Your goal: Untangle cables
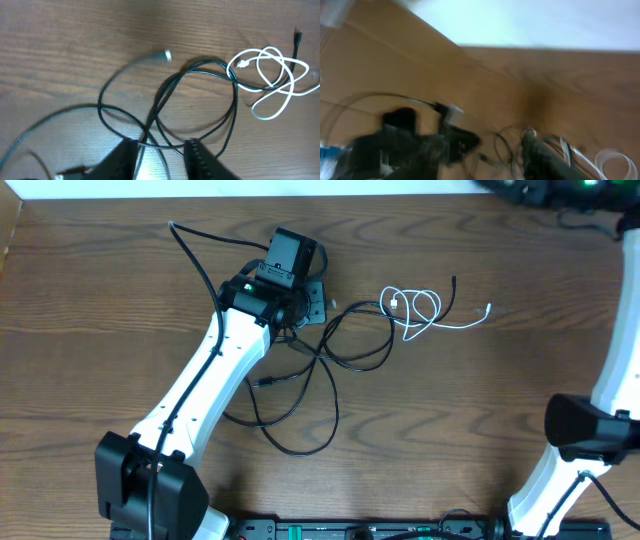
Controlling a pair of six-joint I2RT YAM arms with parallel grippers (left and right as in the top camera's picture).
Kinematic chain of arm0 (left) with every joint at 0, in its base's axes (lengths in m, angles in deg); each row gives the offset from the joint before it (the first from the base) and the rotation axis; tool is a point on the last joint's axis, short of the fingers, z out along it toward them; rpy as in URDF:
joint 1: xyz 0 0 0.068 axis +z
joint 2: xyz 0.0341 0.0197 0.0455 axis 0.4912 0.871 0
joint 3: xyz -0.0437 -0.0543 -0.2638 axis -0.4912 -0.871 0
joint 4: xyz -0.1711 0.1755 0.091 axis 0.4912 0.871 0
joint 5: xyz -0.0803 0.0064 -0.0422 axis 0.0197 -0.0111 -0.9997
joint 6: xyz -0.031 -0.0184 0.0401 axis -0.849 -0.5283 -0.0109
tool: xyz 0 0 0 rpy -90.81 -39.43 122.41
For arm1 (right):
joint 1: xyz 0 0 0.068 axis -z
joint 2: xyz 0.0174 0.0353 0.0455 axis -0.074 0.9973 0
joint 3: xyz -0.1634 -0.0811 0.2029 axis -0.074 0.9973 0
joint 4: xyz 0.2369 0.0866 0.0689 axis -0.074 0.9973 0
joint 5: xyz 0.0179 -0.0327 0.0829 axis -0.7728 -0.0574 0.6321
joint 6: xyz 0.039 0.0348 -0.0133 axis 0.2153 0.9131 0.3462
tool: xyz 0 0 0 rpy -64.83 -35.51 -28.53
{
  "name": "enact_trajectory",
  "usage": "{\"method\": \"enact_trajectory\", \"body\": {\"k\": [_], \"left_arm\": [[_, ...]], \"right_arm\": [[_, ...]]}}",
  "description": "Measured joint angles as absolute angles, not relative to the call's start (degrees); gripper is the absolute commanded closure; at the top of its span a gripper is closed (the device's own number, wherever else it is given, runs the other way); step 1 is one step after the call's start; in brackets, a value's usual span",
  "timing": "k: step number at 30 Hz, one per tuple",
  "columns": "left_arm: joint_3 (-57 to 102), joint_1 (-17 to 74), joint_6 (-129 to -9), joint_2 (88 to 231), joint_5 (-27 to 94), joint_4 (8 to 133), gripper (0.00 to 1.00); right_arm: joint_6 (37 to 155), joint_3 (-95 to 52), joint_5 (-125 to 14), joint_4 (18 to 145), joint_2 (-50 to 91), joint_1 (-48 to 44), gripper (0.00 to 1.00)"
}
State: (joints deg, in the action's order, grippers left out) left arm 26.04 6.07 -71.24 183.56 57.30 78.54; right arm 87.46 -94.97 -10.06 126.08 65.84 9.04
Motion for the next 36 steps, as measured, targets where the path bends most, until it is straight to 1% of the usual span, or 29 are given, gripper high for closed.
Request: {"method": "enact_trajectory", "body": {"k": [2, 6, 15, 21, 23, 26, 29, 32, 33, 34, 35, 36], "left_arm": [[26.0, 6.1, -71.2, 183.6, 56.7, 78.5, 0.55], [26.0, 6.1, -71.5, 183.6, 55.2, 77.9, 0.53], [26.0, 6.1, -71.5, 183.6, 54.2, 77.8, 0.51], [26.0, 6.1, -71.5, 183.6, 54.1, 77.8, 0.51], [26.0, 6.1, -71.5, 183.6, 54.1, 77.8, 0.51], [26.0, 6.1, -71.5, 183.6, 54.1, 77.8, 0.51], [26.0, 6.1, -71.5, 183.6, 54.1, 77.8, 0.51], [26.0, 6.1, -71.5, 183.6, 54.1, 77.6, 0.51], [26.0, 6.1, -71.5, 183.6, 54.1, 77.6, 0.51], [26.0, 6.1, -71.5, 183.6, 54.1, 77.6, 0.51], [26.0, 6.1, -71.5, 183.6, 54.1, 77.6, 0.51], [26.0, 6.1, -71.5, 183.6, 54.1, 77.6, 0.51]], "right_arm": [[85.1, -95.0, -14.0, 128.6, 67.1, 7.5, 0.42], [81.8, -95.0, -18.3, 131.3, 71.5, 5.1, 0.41], [74.9, -94.9, -22.1, 135.3, 84.2, 2.3, 0.39], [70.7, -94.9, -22.8, 136.9, 91.8, -0.4, 0.41], [69.7, -94.9, -23.0, 137.8, 93.9, -1.1, 0.43], [68.9, -94.9, -23.2, 139.1, 96.7, -2.1, 0.43], [68.4, -94.9, -23.3, 140.0, 99.1, -3.0, 0.46], [67.9, -94.9, -23.3, 140.2, 100.9, -4.0, 0.52], [67.9, -94.9, -23.4, 140.2, 101.3, -4.3, 0.58], [67.7, -94.9, -23.4, 140.2, 101.7, -4.5, 0.67], [67.5, -94.8, -23.5, 140.0, 102.0, -4.8, 0.91], [67.7, -94.8, -23.5, 139.9, 102.3, -5.2, 0.99]]}}
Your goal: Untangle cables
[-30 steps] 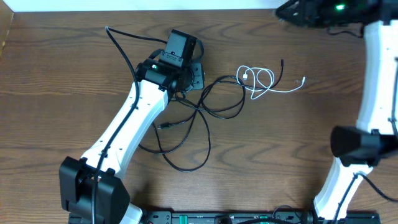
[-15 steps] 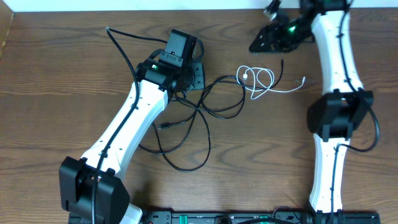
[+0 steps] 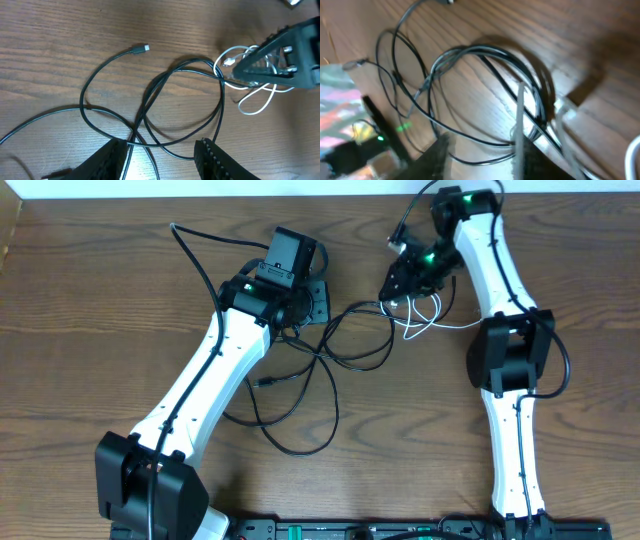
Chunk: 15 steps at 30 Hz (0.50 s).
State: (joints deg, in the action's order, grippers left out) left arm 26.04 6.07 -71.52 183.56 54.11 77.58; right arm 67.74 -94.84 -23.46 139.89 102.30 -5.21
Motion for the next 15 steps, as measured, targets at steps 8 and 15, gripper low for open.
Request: {"method": "enact_trajectory", "body": {"k": [8, 15], "left_arm": [[26.0, 6.1, -71.5, 183.6, 54.1, 77.3, 0.51], [26.0, 6.1, -71.5, 184.0, 53.6, 75.9, 0.44]], "right_arm": [[66.9, -95.0, -16.3, 139.5, 102.5, -5.5, 0.99], [66.9, -100.4, -3.4, 138.8, 97.7, -1.1, 0.99]]}}
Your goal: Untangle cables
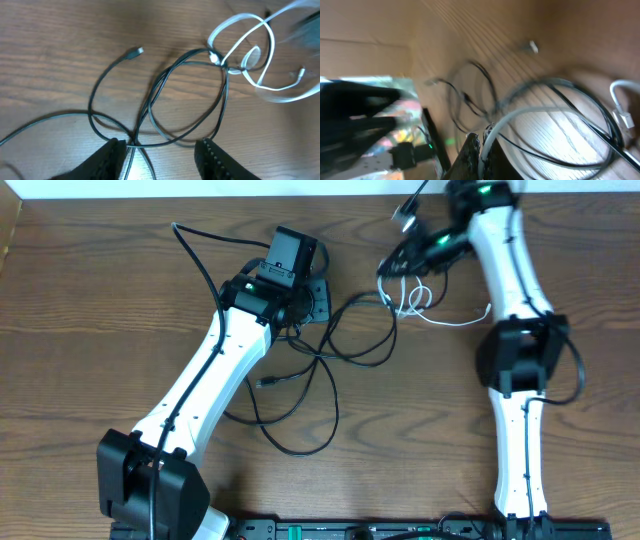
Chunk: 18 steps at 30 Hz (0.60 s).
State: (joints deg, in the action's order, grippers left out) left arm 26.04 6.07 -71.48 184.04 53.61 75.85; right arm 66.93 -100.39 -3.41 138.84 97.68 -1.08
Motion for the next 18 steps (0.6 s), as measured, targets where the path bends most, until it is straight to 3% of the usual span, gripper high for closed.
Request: {"method": "enact_trajectory", "body": {"k": [11, 18], "left_arm": [[25.9, 6.1, -71.2, 187.0, 40.4, 59.7, 0.34], [25.7, 5.4, -70.2, 191.1, 33.2, 45.2, 0.33]], "right_arm": [[72.9, -106.0, 2.4, 133.7, 73.4, 4.8, 0.99], [74.7, -105.9, 2.9, 134.8, 72.5, 4.9, 0.99]]}}
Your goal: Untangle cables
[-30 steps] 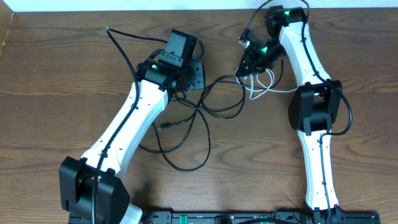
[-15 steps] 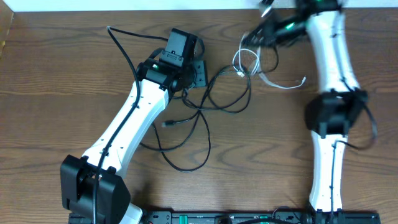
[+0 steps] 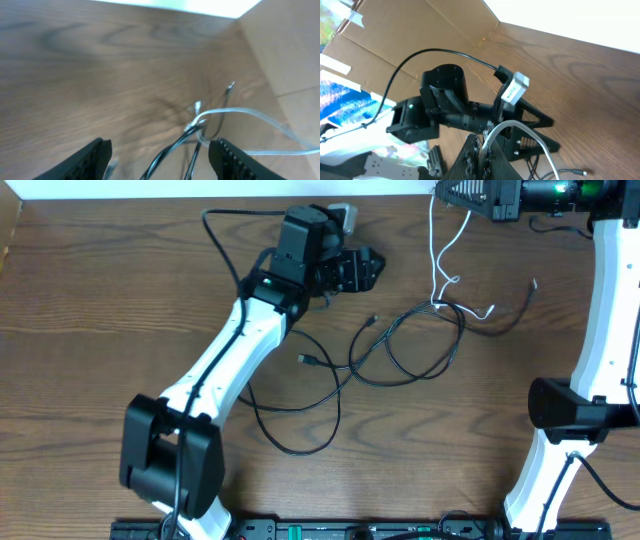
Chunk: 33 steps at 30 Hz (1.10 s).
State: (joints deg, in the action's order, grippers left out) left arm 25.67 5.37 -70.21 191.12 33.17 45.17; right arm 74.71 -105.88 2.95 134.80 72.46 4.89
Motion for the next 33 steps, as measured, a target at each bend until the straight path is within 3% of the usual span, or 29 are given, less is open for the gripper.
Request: {"method": "enact_trajectory", "body": {"k": [17, 26, 33], "left_arm": [[25.4, 2.9, -68.2, 196.8, 10.7, 29.8, 0.33], [24.0, -4.4, -67.0, 197.5, 24.2, 26.9, 0.34], [24.0, -6.6, -68.4, 203.7, 34.0, 26.8, 0.56]], "right_arm": [[75.7, -105.5, 2.9, 136.1, 72.9, 8.3, 0.99], [75.8, -105.5, 2.9, 137.4, 72.9, 8.6, 0.99], [75.8, -105.5, 2.9, 138.3, 72.9, 8.6, 0.99]]}}
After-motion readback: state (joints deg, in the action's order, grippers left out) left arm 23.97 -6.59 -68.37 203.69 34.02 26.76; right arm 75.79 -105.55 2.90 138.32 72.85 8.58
